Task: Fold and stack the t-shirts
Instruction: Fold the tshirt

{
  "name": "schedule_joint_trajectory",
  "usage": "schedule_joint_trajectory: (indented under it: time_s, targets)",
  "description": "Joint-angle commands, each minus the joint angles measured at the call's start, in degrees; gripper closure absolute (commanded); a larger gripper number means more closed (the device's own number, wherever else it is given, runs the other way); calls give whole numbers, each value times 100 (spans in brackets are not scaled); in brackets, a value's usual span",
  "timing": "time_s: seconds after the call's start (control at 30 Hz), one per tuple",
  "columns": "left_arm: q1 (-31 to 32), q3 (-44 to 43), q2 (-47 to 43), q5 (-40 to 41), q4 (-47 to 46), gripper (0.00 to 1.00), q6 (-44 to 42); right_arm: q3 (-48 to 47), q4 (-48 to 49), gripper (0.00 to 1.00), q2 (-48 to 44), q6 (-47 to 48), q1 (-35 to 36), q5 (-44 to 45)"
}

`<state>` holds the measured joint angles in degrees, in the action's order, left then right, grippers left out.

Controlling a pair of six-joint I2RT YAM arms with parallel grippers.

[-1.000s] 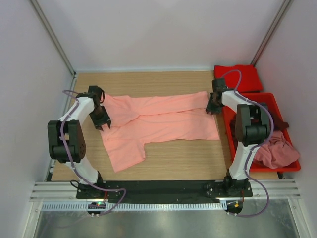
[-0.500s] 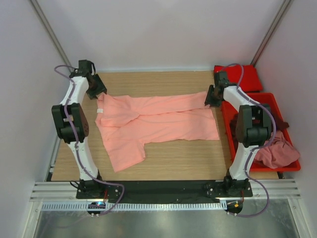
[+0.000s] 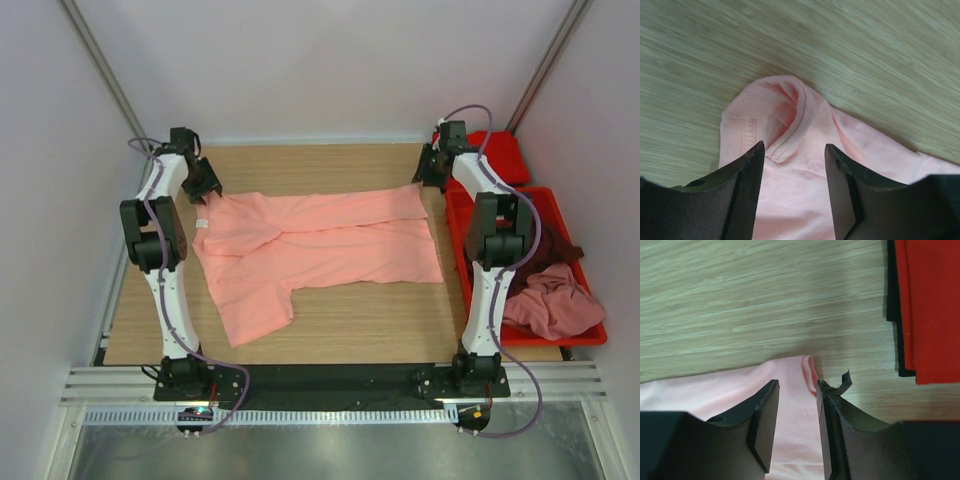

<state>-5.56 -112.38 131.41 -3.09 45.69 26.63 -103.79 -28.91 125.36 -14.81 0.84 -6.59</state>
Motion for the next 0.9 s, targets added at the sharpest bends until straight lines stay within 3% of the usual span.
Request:
schedule_joint_trajectory:
  time_s: [0.0, 0.2, 0.37, 0.5, 0.7, 0.87]
  targets:
    - [-33, -328, -2, -60, -78, 49, -202, -545, -132, 57, 321, 136, -14, -377]
    - [-85, -460, 130, -156, -69, 58, -255, -660, 8, 56, 674, -74, -5, -843]
    - [-94, -627, 218, -244, -8, 63, -273, -573, 87, 56, 797, -206, -163, -695]
    - [-94, -829, 358, -236, 141, 62, -281, -537, 113, 56, 841, -251, -172, -668]
    - [-94, -812, 411, 28, 247, 50, -343, -546, 113, 57, 841, -233, -207, -528]
    - [-94, -777, 464, -68, 133, 55, -325, -581, 174, 57, 902, -268, -225, -650]
